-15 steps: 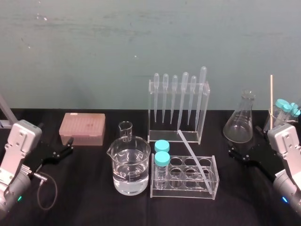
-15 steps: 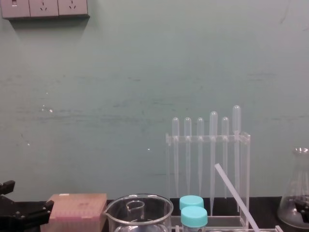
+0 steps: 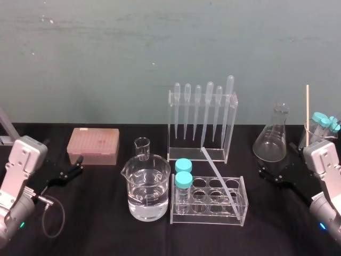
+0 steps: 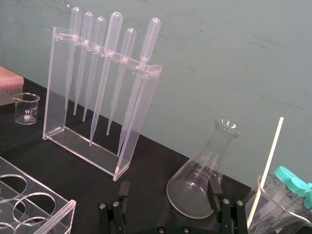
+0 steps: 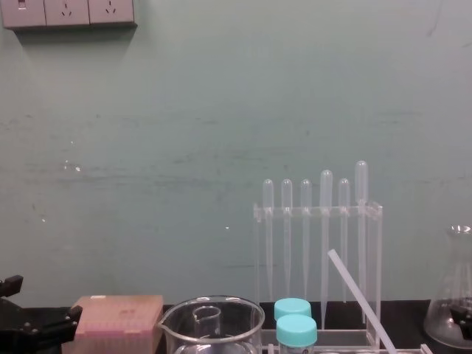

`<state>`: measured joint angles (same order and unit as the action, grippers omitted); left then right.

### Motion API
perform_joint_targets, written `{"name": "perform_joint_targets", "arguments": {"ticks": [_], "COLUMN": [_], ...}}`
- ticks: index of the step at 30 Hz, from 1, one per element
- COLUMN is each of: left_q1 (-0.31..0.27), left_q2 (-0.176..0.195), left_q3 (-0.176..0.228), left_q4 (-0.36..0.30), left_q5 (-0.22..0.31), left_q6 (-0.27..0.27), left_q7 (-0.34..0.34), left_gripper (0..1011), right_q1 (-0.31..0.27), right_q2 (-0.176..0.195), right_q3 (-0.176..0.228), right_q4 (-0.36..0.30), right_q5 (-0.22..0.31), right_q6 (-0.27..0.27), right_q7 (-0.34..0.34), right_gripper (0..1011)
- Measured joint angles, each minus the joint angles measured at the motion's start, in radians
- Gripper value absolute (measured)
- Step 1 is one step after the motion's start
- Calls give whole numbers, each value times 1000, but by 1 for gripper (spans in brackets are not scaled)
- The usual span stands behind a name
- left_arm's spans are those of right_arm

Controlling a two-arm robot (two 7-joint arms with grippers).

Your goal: Pick up the stirring rod with one hand, then place it down.

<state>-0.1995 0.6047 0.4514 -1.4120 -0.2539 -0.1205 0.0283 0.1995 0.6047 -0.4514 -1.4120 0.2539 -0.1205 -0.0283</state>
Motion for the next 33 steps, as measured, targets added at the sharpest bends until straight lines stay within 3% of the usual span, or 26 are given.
{"name": "perform_joint_targets", "arguments": {"ticks": [33], "left_q1": [0], "left_q2": [0], "left_q3": [0], "left_q4": [0], "left_q5": [0], "left_q6": [0], "left_q7": [0], "left_gripper": [1000], "right_q1": [0], "right_q2": [0], "right_q3": [0], "right_q4": [0], "right_q5": [0], "right_q6": [0], "right_q7": [0], "right_gripper": [1003]}}
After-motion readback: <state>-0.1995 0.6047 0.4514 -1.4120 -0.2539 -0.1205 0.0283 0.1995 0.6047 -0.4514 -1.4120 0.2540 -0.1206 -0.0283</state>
